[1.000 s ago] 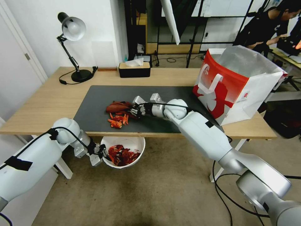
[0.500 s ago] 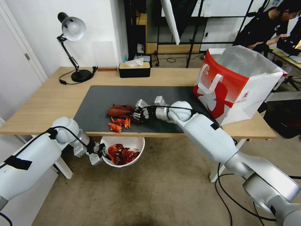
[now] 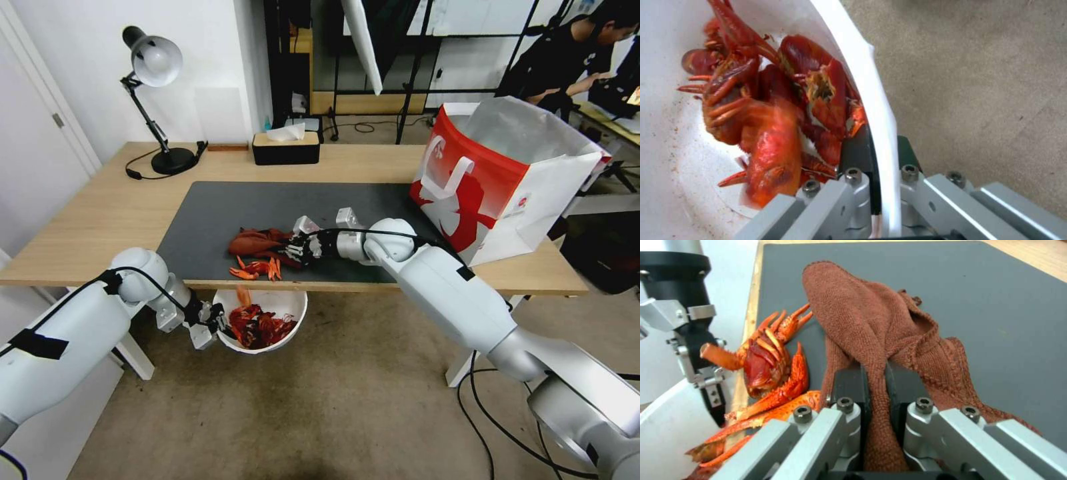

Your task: Sweep shrimp from table into container with towel, then put container into takeout bag.

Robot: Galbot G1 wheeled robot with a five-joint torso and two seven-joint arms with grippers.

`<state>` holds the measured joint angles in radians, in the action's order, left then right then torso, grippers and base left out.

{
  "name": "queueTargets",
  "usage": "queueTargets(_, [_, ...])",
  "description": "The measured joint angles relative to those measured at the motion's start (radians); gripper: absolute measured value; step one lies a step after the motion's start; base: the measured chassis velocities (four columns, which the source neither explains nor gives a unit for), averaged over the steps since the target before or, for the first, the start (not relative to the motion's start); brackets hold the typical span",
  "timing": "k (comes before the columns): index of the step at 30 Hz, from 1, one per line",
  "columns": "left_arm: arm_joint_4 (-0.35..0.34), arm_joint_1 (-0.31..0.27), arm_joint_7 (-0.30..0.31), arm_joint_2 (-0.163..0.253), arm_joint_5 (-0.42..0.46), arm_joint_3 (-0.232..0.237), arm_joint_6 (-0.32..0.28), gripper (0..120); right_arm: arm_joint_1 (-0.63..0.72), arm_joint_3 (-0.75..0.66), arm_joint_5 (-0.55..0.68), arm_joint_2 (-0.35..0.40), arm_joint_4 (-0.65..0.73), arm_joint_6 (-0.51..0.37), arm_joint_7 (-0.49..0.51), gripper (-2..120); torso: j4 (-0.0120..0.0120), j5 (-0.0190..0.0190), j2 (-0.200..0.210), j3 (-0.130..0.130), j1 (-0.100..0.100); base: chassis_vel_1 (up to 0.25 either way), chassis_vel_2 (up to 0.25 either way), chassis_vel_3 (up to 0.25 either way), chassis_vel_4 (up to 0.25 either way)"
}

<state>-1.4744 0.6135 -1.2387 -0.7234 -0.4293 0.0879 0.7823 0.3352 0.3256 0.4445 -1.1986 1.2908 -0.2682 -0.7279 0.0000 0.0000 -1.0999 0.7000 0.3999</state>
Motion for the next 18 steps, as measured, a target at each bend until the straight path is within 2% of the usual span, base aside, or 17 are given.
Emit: queueTargets(18, [-0.001,0.006,0.002,0.001,-0.002,-0.004,0.000,0,0.038,0.000,0.042,0.056,0.081,-0.015,-0.039,5,0.0000,0.0000,0.000,0.000,0.000,0.000,0.000,0.000,0.000])
